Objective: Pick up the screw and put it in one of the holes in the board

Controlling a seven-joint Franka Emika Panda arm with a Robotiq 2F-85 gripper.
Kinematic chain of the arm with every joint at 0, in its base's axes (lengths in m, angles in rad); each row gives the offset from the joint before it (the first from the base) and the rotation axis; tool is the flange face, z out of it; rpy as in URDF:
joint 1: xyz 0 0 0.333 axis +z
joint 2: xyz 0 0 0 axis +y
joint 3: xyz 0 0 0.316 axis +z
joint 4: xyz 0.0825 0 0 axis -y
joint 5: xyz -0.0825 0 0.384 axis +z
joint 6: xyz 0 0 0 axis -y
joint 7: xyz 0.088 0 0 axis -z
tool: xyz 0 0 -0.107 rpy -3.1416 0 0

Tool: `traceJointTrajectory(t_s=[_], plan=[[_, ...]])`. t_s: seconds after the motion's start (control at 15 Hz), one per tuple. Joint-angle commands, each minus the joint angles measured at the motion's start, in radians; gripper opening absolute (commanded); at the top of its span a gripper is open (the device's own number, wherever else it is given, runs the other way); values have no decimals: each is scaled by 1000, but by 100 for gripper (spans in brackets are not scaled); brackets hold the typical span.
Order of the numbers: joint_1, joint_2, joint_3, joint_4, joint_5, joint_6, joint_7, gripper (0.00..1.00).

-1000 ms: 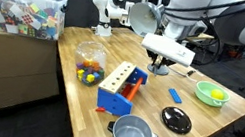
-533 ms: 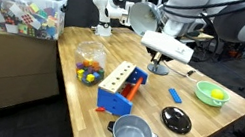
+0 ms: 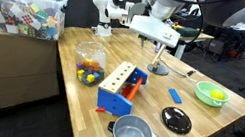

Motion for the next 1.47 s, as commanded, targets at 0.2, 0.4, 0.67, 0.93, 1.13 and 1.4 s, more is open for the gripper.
traceJointTrajectory(t_s=[0.2,0.4,0.67,0.93,1.13,1.4], plan=[[-23,27,27,26,-23,-9,3,23],[-23,27,27,28,-23,-12,3,23],[-5,52,25,54,-88,-66,33,6],[20,127,44,120,-213,-132,95,6],[47,199,59,176,-299,-188,164,6],[43,232,85,176,-288,-187,179,6]])
